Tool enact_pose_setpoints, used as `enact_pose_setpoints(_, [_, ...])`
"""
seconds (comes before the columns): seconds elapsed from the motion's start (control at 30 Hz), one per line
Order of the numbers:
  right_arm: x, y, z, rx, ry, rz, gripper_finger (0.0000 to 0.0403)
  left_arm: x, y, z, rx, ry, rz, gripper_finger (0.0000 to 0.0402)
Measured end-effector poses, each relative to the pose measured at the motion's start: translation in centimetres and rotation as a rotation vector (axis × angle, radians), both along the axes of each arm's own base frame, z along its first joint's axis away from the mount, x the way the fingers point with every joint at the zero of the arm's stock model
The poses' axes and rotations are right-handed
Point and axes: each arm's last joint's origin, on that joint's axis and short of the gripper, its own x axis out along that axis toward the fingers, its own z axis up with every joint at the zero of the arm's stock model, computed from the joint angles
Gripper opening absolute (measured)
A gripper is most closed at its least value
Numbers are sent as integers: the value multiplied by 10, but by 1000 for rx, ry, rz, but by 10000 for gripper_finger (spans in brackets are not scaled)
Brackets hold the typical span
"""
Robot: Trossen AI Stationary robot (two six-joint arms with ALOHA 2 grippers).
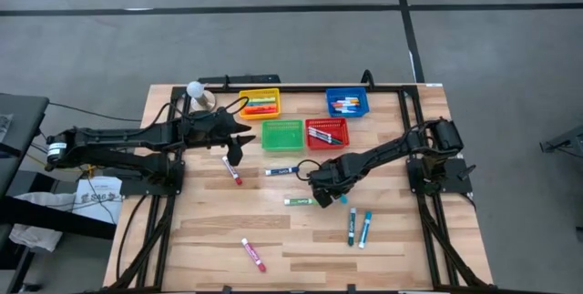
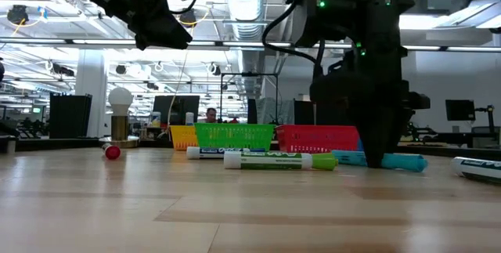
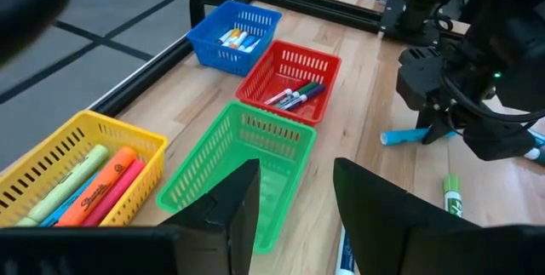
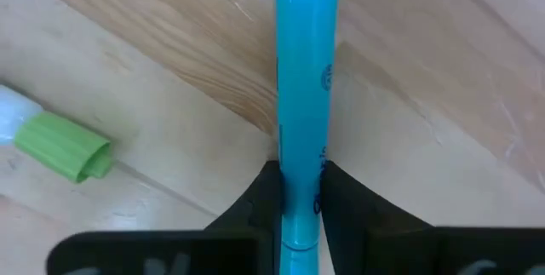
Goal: Pick & Place Markers
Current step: Put the blue highlighter into the yellow bin
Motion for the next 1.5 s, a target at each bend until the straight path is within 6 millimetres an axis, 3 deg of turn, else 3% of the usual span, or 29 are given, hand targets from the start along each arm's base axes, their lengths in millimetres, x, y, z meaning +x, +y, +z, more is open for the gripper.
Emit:
enact_pose_setpoints(0.13, [4, 1, 4, 1, -14, 49, 44, 0, 0, 0, -5, -3, 2, 150])
enact_pose_setpoints(0.3, [15, -4, 32, 0, -127, 137, 44, 1, 0, 1, -20, -15, -2, 150])
enact_pose_setpoints(0.47, [24, -20, 82, -56, -352, 224, 44, 2, -2, 4, -68, -60, -60, 150])
enact_pose_setpoints(0.67, [30, -43, 145, -179, -787, 316, 47, 6, -5, 12, -152, -166, -165, 150])
enact_pose_setpoints(0.83, [32, -60, 172, -250, -996, 388, 48, 9, -7, 25, -206, -306, -225, 150])
enact_pose_setpoints(1.07, [41, -71, 178, -272, -1123, 450, 49, 11, -12, 43, -234, -490, -269, 175])
enact_pose_setpoints(1.5, [45, -75, 184, -274, -1206, 449, 50, 29, -10, 40, -260, -581, -260, 214])
